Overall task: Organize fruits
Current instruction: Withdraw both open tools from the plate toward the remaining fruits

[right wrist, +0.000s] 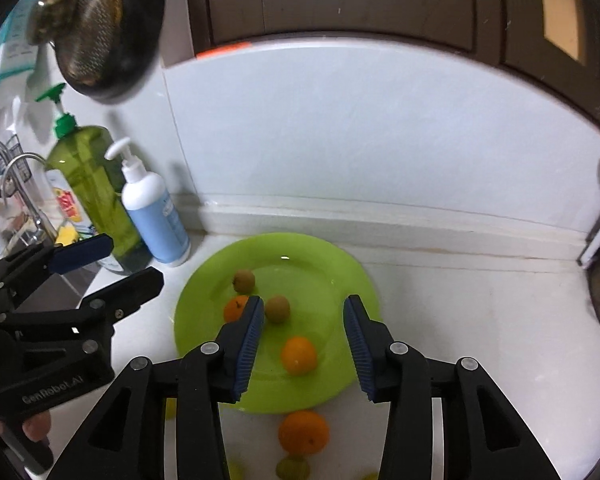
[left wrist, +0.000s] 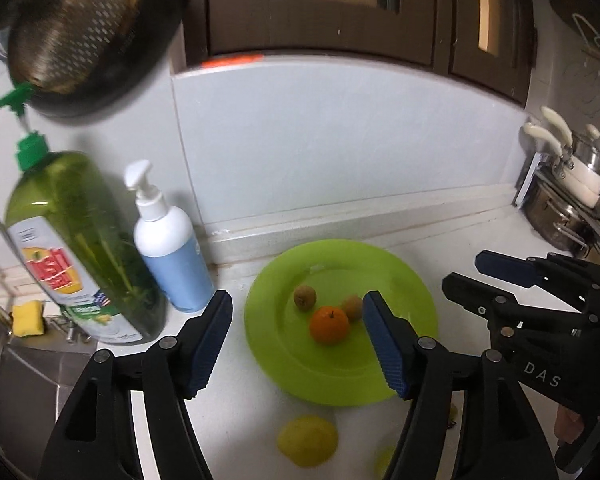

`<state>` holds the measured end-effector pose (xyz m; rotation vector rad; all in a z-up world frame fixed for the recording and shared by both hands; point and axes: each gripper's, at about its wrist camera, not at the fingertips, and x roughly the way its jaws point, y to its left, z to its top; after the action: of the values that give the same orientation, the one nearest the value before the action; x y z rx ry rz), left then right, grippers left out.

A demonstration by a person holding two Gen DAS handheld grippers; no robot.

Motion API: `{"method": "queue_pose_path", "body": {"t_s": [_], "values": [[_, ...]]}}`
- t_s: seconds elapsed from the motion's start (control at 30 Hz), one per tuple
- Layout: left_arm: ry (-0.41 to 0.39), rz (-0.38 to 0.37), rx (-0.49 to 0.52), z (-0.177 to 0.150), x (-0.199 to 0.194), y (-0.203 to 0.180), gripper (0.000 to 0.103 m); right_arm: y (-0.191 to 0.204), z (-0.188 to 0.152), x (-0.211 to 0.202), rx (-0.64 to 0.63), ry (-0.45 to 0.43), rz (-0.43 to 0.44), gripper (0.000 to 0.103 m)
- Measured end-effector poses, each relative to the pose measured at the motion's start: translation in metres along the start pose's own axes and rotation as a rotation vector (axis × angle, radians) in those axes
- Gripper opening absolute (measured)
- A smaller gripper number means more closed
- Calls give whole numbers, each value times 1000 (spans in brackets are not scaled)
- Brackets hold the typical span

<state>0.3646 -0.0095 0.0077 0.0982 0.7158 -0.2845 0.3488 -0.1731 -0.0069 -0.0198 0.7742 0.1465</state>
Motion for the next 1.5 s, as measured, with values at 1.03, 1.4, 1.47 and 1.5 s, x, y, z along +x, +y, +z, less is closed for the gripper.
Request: {"method": "queue_pose_path", "body": {"t_s": [1.03,1.4,1.47,1.5], "values": [[-59,-40,37,-80,-109,-39,84,-5,-93,-125,87,-117,-114,61],[-28,-28,104,-122,-103,-59,84,-19,-133,-120,112,-45,-133,61],[-13,-28,113,-127,-98,-62,84,-22,-140,-116,119,-23,-133,61],[-7,-31,115,-130,-95,-64,84,-24,-144,-113,122,-10,-129,61]]}}
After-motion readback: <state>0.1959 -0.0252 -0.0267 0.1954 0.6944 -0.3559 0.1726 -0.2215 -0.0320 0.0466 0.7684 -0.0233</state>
